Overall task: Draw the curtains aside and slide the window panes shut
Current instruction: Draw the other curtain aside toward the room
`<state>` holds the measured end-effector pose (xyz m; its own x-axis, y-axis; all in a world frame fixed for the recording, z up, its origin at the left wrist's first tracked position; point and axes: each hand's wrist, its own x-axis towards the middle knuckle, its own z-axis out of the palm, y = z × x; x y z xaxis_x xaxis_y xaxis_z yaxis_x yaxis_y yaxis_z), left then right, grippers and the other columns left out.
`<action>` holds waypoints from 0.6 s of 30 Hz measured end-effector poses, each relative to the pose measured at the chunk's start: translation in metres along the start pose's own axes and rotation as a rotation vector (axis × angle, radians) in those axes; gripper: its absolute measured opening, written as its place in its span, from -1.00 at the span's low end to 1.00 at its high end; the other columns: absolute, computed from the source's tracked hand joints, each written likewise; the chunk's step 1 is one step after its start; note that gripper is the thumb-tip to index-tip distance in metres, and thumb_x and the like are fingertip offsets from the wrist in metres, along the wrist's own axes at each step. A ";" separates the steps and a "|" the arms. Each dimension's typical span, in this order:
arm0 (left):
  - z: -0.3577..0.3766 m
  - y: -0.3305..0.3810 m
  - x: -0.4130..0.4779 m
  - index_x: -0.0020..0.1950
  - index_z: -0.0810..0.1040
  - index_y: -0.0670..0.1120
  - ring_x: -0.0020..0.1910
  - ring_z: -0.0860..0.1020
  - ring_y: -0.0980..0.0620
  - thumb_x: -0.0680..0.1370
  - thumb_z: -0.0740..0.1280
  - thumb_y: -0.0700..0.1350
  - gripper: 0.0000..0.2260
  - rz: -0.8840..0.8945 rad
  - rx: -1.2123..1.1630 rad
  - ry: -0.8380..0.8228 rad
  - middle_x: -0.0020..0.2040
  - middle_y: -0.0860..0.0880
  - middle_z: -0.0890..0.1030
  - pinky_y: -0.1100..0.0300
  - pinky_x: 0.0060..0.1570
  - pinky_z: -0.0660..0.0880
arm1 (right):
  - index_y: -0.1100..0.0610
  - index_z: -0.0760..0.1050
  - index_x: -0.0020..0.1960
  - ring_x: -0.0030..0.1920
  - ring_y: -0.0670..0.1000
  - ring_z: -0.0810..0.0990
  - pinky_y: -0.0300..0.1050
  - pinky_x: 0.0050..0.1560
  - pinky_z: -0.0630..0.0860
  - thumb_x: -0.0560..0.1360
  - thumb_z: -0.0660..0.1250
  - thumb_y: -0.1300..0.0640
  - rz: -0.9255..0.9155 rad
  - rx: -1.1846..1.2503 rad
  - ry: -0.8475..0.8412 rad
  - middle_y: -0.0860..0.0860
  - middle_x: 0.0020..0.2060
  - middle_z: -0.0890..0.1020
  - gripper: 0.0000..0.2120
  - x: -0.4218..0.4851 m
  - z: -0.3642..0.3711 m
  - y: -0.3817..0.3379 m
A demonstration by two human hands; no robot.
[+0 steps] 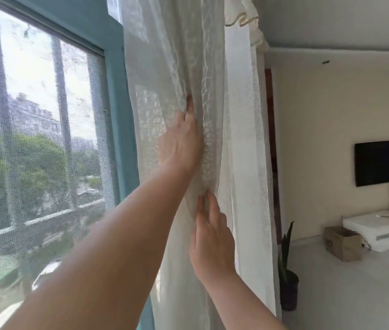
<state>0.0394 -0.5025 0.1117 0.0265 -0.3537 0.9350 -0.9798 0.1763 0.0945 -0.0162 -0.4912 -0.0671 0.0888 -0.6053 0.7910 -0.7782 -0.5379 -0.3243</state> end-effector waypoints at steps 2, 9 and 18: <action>0.018 0.002 0.002 0.54 -0.09 -0.03 -0.23 0.48 -0.12 0.55 0.06 -0.30 -0.40 -0.021 -0.011 -0.019 0.39 -0.14 0.32 0.06 -0.32 0.33 | 0.06 -0.07 0.52 0.29 0.06 0.32 -0.08 0.13 0.43 0.52 0.11 0.27 0.001 -0.015 -0.032 -0.01 0.52 -0.08 -0.36 0.007 0.007 0.017; 0.058 0.005 0.014 0.53 0.01 -0.02 0.03 0.41 -0.12 0.60 0.09 -0.11 -0.48 0.005 0.115 0.134 0.18 -0.12 0.46 0.07 -0.07 0.27 | 0.10 0.37 0.38 0.26 0.13 0.46 0.24 0.26 0.28 0.43 0.17 0.13 -0.046 -0.152 0.025 0.10 0.41 0.35 -0.50 0.032 0.003 0.055; 0.049 0.002 0.011 0.51 -0.15 0.18 0.48 -0.24 -0.13 0.38 -0.07 0.52 -0.21 -0.109 -0.170 0.170 0.53 -0.04 -0.17 -0.27 0.39 -0.14 | 0.03 0.34 0.39 0.30 0.07 0.44 0.35 0.29 0.22 0.46 0.06 0.05 -0.127 0.031 -0.020 0.07 0.43 0.31 -0.50 0.041 -0.001 0.060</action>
<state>0.0283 -0.5508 0.1051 0.1774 -0.2220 0.9588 -0.9222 0.3026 0.2407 -0.0594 -0.5476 -0.0534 0.1980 -0.5431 0.8160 -0.7401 -0.6286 -0.2388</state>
